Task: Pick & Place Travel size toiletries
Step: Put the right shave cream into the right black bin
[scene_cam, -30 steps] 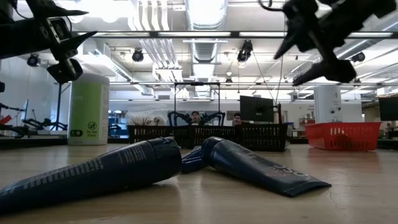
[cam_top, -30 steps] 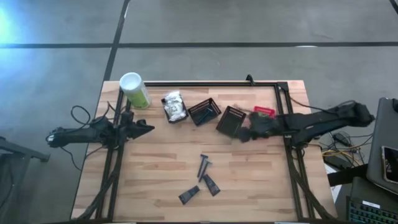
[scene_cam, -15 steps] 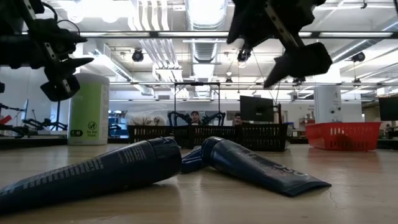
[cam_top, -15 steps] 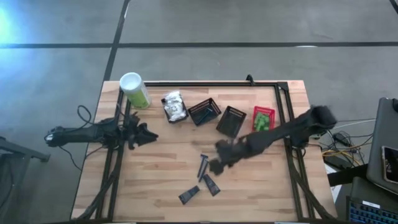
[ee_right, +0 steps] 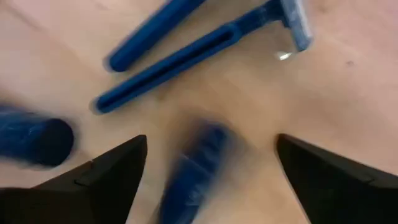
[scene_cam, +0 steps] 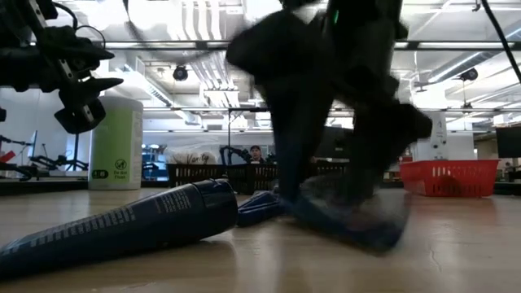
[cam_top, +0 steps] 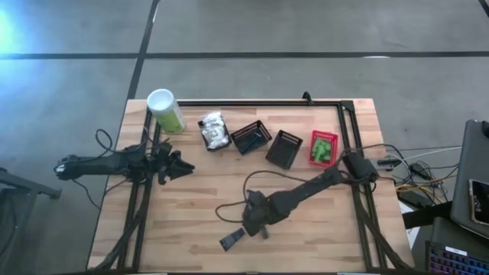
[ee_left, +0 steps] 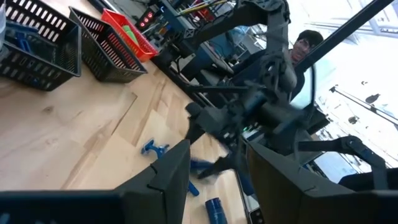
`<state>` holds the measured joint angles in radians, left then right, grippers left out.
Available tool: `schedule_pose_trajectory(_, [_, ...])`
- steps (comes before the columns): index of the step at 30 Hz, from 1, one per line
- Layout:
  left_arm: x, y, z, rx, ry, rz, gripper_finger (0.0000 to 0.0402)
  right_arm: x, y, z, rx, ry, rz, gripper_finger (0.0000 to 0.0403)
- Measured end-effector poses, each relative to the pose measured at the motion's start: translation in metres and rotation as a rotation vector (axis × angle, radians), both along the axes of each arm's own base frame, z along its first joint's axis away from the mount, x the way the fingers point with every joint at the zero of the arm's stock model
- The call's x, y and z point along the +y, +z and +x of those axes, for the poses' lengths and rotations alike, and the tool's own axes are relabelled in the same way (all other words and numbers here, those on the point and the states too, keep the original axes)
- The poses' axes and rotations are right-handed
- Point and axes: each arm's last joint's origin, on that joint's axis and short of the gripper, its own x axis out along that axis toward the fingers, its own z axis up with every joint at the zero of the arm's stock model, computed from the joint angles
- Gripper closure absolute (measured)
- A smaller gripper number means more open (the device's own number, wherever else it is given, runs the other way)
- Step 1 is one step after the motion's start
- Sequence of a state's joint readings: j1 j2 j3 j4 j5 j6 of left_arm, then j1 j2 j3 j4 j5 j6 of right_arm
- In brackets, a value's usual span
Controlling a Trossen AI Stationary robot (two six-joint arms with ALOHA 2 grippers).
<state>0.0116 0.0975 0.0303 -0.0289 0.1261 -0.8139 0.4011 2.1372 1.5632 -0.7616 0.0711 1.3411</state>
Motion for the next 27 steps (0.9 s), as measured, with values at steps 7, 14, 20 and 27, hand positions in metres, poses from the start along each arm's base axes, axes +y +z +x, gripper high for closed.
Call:
schedule_pose_trajectory(7, [0.0, 0.0, 0.0, 0.003, -0.004, -0.004, 0.0239, -0.008, -0.01, 0.01, 0.043, 0.021, 0.025, 0.0135])
schedule_pose_trajectory(14, [0.0, 0.0, 0.0, -0.003, -0.005, -0.005, 0.0239, -0.006, -0.004, -0.002, 0.096, 0.066, -0.006, 0.0266])
schedule_pose_trajectory(20, [0.0, 0.0, 0.0, -0.004, -0.005, -0.002, 0.0239, -0.004, 0.046, -0.011, -0.042, 0.203, 0.012, 0.0247])
schedule_pose_trajectory(27, [0.0, 0.0, 0.0, -0.007, -0.007, 0.024, 0.0239, 0.026, 0.049, -0.008, -0.21, 0.6, 0.009, 0.0148])
